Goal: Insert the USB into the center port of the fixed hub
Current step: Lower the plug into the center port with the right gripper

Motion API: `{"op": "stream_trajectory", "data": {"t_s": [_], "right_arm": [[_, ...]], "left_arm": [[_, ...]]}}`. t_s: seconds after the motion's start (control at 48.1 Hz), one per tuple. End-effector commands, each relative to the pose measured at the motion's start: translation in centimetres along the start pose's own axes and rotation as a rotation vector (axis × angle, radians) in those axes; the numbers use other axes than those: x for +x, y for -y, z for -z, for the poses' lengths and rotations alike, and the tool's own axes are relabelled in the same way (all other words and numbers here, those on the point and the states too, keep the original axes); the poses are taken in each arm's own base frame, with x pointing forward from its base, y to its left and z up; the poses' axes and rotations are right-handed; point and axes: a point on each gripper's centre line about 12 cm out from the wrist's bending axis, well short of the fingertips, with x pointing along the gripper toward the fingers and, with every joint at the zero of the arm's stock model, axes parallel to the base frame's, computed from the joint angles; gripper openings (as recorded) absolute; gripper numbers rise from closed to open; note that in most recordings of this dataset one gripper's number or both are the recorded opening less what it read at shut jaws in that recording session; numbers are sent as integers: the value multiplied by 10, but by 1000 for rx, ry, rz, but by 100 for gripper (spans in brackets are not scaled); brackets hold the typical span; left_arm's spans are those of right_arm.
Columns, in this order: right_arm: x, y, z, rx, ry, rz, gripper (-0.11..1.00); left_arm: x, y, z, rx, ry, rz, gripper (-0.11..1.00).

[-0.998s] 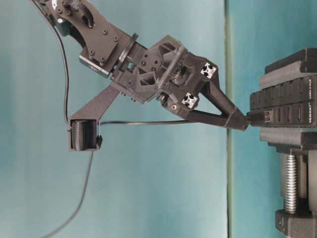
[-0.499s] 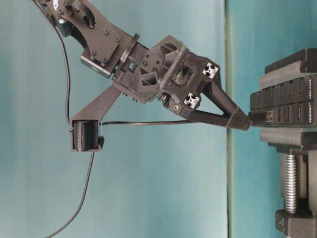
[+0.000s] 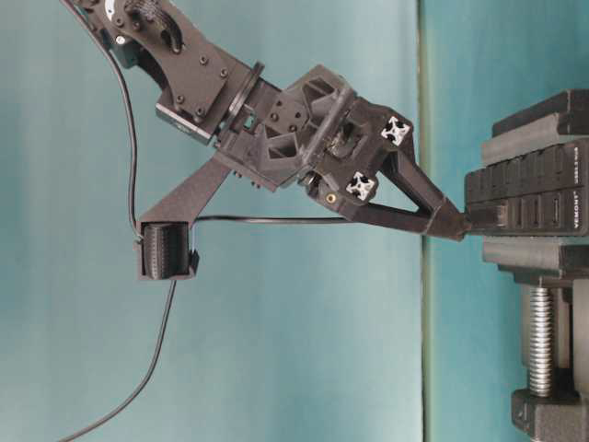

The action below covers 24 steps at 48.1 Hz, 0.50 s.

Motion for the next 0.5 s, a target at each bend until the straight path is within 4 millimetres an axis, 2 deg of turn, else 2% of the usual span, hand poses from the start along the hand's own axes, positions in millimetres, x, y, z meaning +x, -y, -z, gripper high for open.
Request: {"op": "stream_trajectory", "data": {"t_s": [0.0,0.478], "right_arm": [[-3,1,-2,14,11,0,8],[4,0,4,14,-14,1,8]], "left_arm": [[1,0,-4,-2,11,-1,0],[1,0,-4,-2,11,-1,0]]}}
